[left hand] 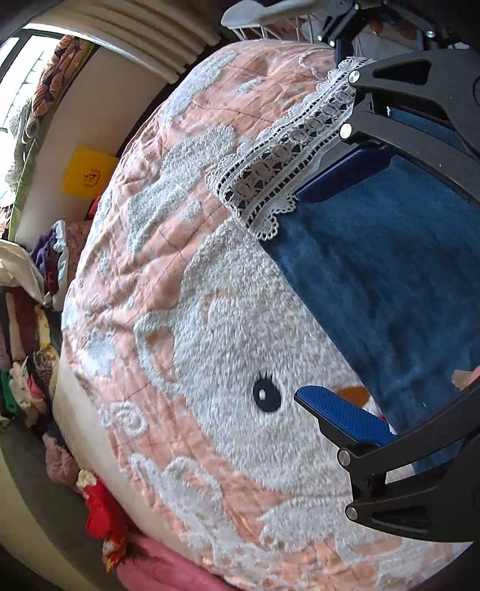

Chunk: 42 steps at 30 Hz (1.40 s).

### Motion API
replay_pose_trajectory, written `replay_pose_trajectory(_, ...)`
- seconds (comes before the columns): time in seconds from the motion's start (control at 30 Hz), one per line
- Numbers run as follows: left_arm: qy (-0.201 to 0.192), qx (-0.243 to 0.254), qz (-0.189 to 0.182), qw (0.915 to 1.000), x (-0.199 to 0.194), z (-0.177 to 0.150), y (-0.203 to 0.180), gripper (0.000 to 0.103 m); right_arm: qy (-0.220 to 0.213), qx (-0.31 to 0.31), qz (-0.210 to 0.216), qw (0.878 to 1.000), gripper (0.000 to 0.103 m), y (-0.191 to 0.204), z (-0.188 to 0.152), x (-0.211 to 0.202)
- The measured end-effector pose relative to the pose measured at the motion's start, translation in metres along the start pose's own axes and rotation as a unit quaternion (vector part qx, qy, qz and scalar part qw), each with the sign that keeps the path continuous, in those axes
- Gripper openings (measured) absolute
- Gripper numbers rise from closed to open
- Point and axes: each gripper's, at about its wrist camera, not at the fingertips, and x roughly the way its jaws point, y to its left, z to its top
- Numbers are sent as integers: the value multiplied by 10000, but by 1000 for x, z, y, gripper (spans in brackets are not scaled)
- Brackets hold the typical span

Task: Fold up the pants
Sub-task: 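Grasp the lace hems with the left tool while the right tool grasps them too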

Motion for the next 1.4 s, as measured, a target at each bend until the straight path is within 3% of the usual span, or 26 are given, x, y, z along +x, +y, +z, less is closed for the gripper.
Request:
replay_pose_trajectory(0.07, 57, -87, -64, 9999, 7, 1, 2, 93, -8, -7, 121, 9999, 88, -1, 0, -1)
replay_pose_trajectory(0.13, 107, -126, -167, 9997, 16, 1, 3, 84, -41, -41, 215, 9998, 80, 0, 2, -3)
replay_pose_trajectory(0.3, 177, -103, -581, 9981, 28, 1, -2, 64, -40, -109, 314, 9994, 79, 1, 11, 3)
replay_pose_trajectory(0.5, 98, 10, -751, 9971, 28, 1, -5, 61, -83, -48, 433, 9990, 79, -1, 19, 19)
replay_pose_trajectory(0.53, 94, -4, -779, 9969, 29, 0, -5, 56, -85, -59, 439, 9990, 78, 0, 19, 18)
replay_pose_trajectory(0.6, 143, -33, -953, 9953, 30, -1, -6, 40, -64, -130, 404, 9991, 68, 3, 22, 21)
replay_pose_trajectory(0.67, 150, 5, -872, 9961, 28, -1, -9, 37, -47, -180, 399, 9990, 60, 4, 22, 21)
replay_pose_trajectory(0.73, 115, 46, -966, 9952, 27, -2, -11, 25, -31, -144, 447, 9989, 49, 3, 24, 22)
replay_pose_trajectory(0.87, 39, 69, -987, 9951, 26, -5, -14, 17, -28, -76, 483, 9988, 34, 0, 25, 21)
replay_pose_trajectory(0.9, 47, 2, -1059, 9944, 25, -5, -12, 9, -23, -42, 511, 9987, 30, 0, 26, 22)
replay_pose_trajectory(1.03, -59, -143, -1211, 9925, 16, -5, -8, 7, -26, -124, 607, 9981, 21, 9, 31, 18)
replay_pose_trajectory(1.4, -754, -690, -1559, 9825, -40, -20, 30, 6, -185, -825, 674, 9941, 21, 72, 48, -1)
